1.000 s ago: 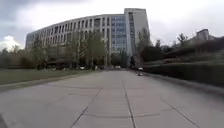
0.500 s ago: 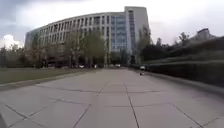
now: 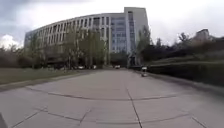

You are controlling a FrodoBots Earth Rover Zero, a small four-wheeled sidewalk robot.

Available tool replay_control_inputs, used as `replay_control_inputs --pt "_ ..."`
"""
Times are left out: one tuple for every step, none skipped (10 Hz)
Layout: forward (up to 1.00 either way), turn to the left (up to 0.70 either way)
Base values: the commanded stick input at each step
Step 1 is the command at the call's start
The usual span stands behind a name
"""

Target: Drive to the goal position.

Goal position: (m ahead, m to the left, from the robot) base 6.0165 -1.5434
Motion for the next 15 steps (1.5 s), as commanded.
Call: replay_control_inputs --pt "1.0 0.0" --pt "1.0 0.0" --pt "1.0 0.0" --pt "1.0 0.0" --pt "1.0 0.0" --pt "1.0 0.0" --pt "1.0 0.0" --pt "1.0 0.0" --pt "1.0 0.0" --pt "1.0 0.0" --pt "1.0 0.0" --pt "1.0 0.0" --pt "1.0 0.0" --pt "1.0 0.0" --pt "1.0 0.0"
